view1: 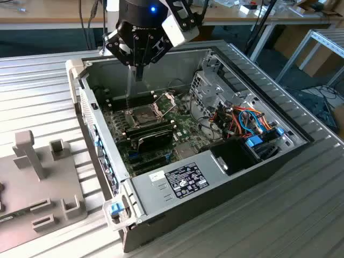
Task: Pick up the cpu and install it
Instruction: 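Reach for the cpu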
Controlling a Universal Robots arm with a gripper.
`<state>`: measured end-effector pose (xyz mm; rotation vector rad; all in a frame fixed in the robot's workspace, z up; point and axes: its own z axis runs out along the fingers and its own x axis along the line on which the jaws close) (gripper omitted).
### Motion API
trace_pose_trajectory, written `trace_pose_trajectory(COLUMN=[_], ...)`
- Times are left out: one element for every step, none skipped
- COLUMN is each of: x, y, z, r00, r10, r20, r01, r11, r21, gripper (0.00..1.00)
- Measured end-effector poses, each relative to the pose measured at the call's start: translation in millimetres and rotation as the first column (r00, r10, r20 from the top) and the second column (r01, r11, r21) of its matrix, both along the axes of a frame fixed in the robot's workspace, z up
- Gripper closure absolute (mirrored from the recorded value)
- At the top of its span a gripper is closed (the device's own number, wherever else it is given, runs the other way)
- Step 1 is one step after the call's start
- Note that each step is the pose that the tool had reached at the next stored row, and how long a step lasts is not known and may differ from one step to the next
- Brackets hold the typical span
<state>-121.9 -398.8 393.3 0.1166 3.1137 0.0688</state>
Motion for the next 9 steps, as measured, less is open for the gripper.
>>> trace_pose_trajectory(x=[0.0, 0.0, 0.0, 0.0, -0.1, -0.3, -0.4, -0.5, -0.6], y=[0.0, 0.0, 0.0, 0.0, 0.0, 0.0, 0.0, 0.0, 0.0], z=[0.0, 0.0, 0.0, 0.0, 0.0, 0.0, 0.0, 0.0, 0.0], r00=[1.0, 1.0, 1.0, 1.0, 1.0, 1.0, 1.0, 1.0, 1.0], r10=[0.0, 0.0, 0.0, 0.0, 0.0, 0.0, 0.0, 0.0, 0.0], r20=[0.0, 0.0001, 0.0001, 0.0001, 0.0, 0.0, 0.0, 0.0001, 0.0001], r01=[0.0, 0.0, 0.0, 0.0, 0.0, 0.0, 0.0, 0.0, 0.0], r11=[1.0, 1.0, 1.0, 1.0, 1.0, 1.0, 1.0, 1.0, 1.0], r21=[0.0, 0.0, 0.0001, 0.0, 0.0, 0.0, 0.0, 0.0, 0.0], gripper=[0.89, 0.89, 0.89, 0.89, 0.89, 0.89, 0.89, 0.89, 0.89])
